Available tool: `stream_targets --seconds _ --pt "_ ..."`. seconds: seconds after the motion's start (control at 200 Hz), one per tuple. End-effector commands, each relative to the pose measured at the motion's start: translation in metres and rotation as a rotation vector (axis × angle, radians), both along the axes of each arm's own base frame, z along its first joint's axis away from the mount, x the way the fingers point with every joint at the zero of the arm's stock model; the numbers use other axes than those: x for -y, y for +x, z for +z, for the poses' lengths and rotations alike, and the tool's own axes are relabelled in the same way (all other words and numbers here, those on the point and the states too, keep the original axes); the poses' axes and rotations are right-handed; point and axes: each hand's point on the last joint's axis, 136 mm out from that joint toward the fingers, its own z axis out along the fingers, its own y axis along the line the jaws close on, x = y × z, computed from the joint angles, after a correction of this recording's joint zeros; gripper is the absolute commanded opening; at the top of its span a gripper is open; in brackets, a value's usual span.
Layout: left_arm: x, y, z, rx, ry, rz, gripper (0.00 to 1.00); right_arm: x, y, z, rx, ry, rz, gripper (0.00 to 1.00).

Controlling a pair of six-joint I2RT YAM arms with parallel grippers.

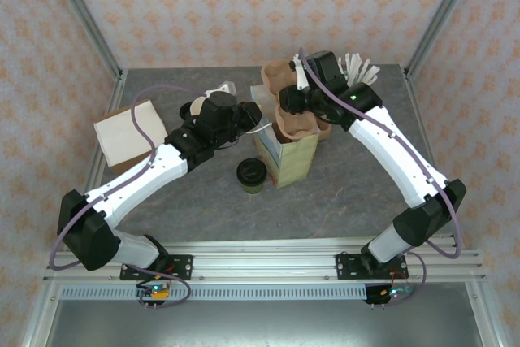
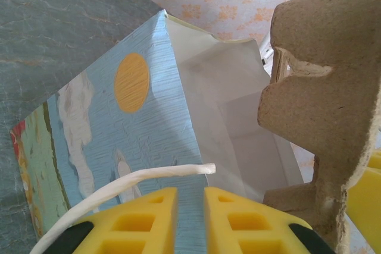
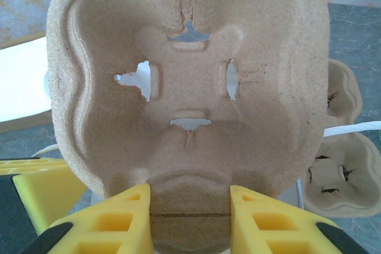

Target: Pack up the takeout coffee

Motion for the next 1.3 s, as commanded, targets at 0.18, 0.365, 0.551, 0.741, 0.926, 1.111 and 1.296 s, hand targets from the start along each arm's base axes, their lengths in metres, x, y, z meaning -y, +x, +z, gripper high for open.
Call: stream_targets --seconds 0.18,0.365,0.551,0.741,0.926,1.111,1.296 --pt "-0.008 0.002 -0.003 0.007 0.046 0.021 0.19 0.010 -0.008 0.000 0.008 -0.029 -0.016 0.31" --pt "-0.009 0.002 -0.004 0.007 0.049 0.024 0.19 0.010 -0.010 0.001 0.004 -0.029 -0.013 0.31" --pt "-0.010 0.003 -0.005 0.006 0.049 0.029 0.17 0.012 -0.013 -0.002 -0.006 -0.032 -0.013 0.31" --pt "-0.009 0.003 -0.005 0.007 0.046 0.028 0.17 0.010 -0.014 -0.004 -0.013 -0.031 -0.007 0.31" --pt "-0.009 0.003 -0.005 0.008 0.044 0.025 0.16 0.005 -0.006 -0.002 -0.005 -0.028 -0.007 0.32" --pt "-0.009 0.002 -0.006 0.005 0.044 0.026 0.16 -0.003 0.006 0.009 0.031 -0.008 -0.014 0.32" --pt "-0.009 0.003 -0.007 0.005 0.046 0.025 0.14 -0.011 0.016 0.011 0.036 0.008 -0.010 0.31"
